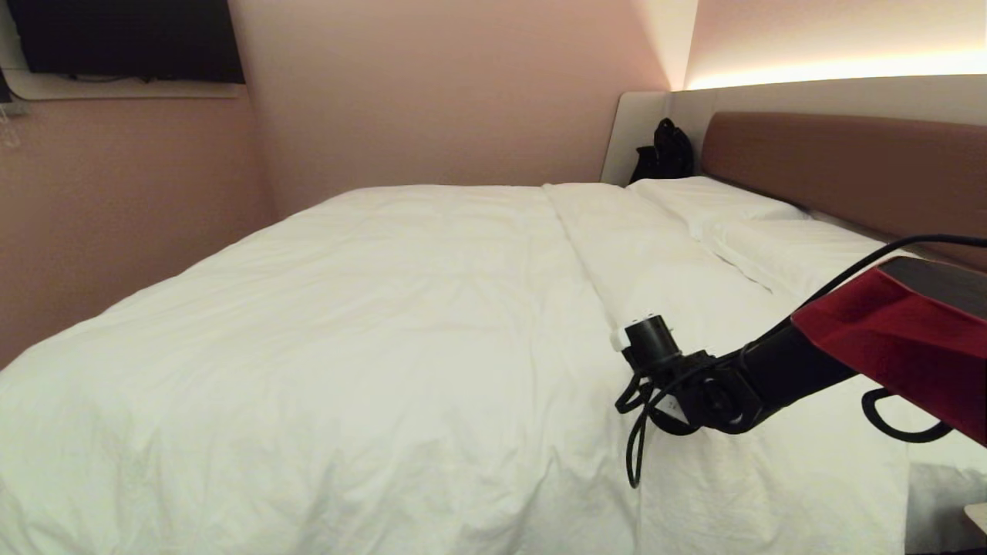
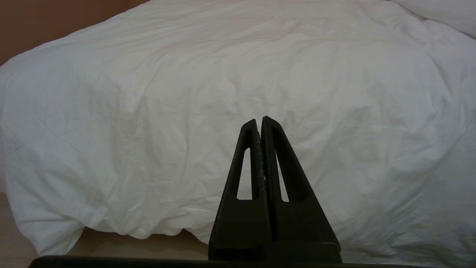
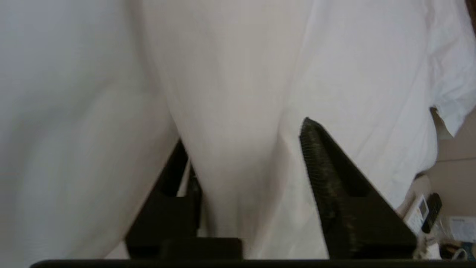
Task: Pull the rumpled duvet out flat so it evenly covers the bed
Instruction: Flatten the corners of the folded blanket
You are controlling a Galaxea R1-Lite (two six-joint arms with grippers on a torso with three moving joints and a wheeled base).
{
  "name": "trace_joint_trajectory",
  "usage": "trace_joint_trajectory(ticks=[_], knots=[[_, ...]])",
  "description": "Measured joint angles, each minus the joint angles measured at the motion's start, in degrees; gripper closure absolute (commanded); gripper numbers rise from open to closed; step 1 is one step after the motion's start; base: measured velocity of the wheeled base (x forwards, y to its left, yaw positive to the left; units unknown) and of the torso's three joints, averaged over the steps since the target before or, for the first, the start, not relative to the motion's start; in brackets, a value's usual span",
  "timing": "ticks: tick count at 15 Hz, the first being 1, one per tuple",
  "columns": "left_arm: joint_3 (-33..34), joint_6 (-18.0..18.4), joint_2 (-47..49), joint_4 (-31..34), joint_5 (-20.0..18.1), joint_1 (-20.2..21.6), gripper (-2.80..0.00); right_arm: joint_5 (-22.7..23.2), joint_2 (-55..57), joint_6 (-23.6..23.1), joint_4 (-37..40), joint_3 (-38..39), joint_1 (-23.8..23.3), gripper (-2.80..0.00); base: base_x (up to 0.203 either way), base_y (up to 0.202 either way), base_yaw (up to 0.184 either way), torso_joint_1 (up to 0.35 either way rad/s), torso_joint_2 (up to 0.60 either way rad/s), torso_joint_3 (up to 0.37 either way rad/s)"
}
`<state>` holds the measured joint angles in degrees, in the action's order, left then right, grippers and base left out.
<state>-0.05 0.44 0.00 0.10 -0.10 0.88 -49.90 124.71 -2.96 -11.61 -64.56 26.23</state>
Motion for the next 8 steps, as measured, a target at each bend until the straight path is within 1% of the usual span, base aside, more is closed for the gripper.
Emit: trace_joint_trajectory(ticks=[4, 8], knots=[[0.0, 0.0, 0.0, 0.0, 0.0, 0.0, 0.0, 5.3, -3.6, 0.1, 0.3, 2.0, 2.4, -2.8, 0.0, 0.0, 0.0, 0.0, 0.0, 0.0], [0.0, 0.0, 0.0, 0.0, 0.0, 0.0, 0.0, 13.9, -12.4, 1.2, 1.5, 5.1, 3.6, -2.8, 0.0, 0.0, 0.0, 0.0, 0.0, 0.0]])
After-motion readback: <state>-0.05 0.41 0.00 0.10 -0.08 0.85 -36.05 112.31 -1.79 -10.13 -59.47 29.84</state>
